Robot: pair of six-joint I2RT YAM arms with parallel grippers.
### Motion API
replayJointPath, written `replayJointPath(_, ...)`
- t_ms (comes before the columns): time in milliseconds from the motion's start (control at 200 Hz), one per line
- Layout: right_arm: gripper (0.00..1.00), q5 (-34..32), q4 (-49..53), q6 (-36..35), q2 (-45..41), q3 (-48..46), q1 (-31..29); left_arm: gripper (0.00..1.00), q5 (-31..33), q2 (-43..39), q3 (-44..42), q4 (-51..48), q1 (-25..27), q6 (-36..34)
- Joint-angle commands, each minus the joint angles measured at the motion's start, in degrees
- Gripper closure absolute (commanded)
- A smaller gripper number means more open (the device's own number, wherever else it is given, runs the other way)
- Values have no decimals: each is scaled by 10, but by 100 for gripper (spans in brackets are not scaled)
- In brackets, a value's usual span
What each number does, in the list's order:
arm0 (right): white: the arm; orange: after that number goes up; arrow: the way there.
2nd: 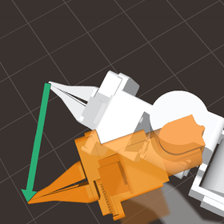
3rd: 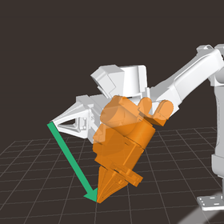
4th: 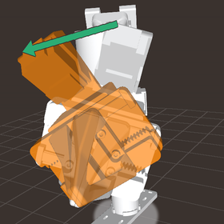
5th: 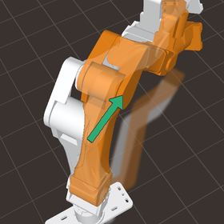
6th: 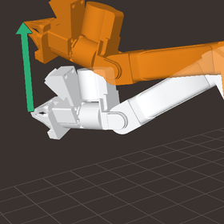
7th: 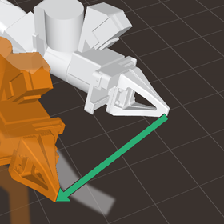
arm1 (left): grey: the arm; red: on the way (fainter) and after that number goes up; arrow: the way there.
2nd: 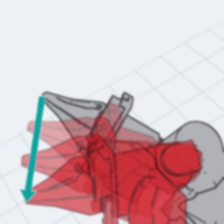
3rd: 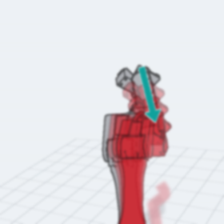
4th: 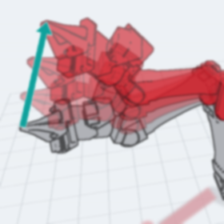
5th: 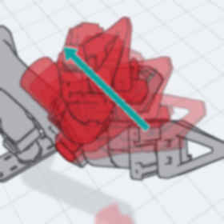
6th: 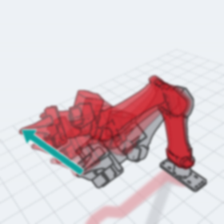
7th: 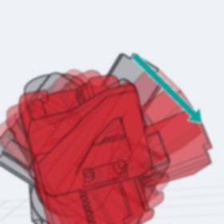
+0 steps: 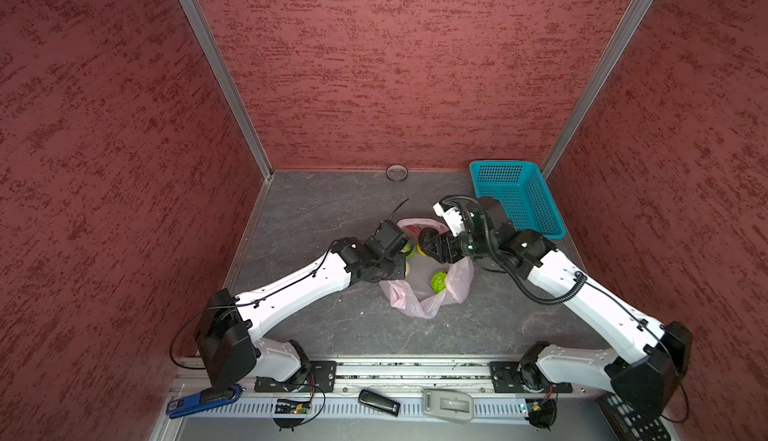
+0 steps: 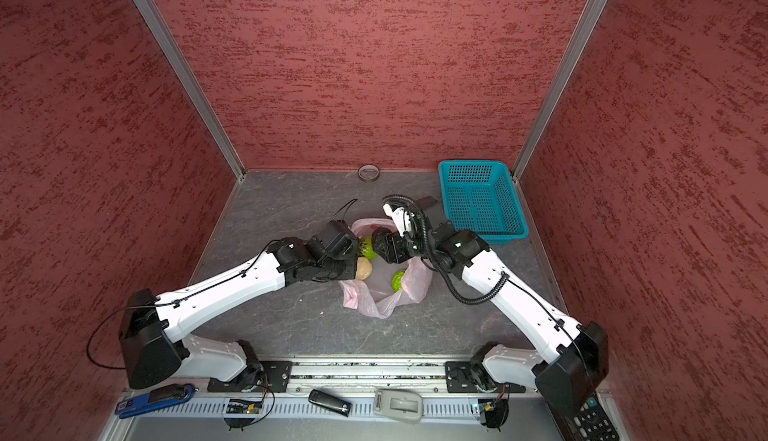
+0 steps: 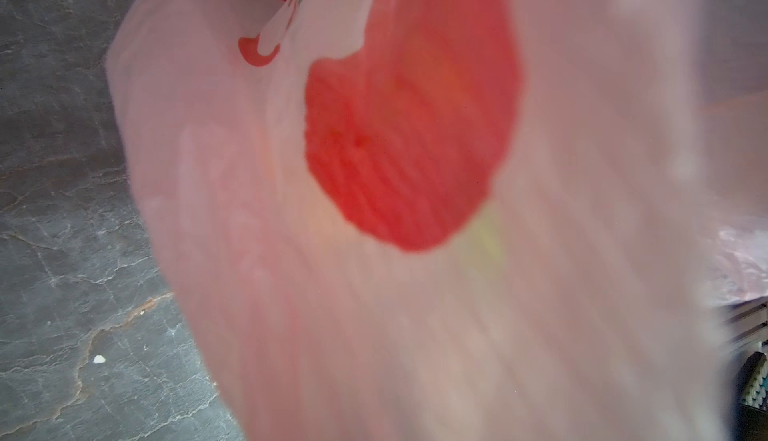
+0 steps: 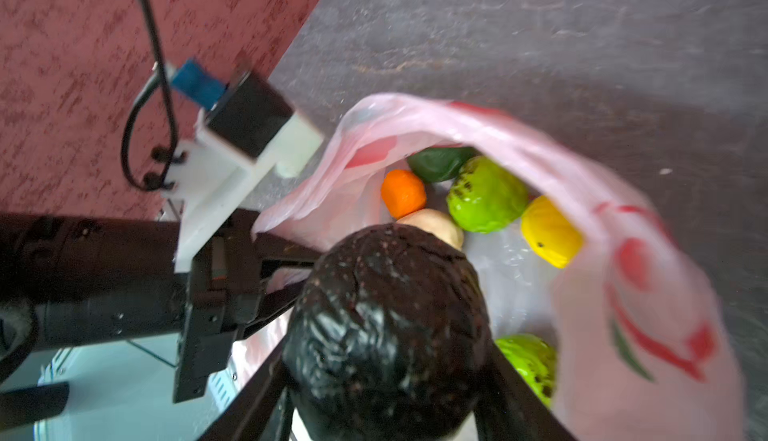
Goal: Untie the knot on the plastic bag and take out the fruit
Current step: 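Lift the avocado out with the right gripper and carry it over the teal basket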
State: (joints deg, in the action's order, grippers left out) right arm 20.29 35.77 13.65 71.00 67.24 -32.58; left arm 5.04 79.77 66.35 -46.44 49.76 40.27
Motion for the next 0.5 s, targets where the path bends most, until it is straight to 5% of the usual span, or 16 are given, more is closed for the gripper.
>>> replayJointPath(0,56,-3,16,0,-10,8,81,100,10,-8,-2,5,-2,-1)
replayJointPath(230,56,-7,-47,10,29,-7,268,100,8,-7,-8,20,2,2)
replayJointPath(496,56,-97,-104,-12,147,37,354,100,9,-1,-1,15,3,-8)
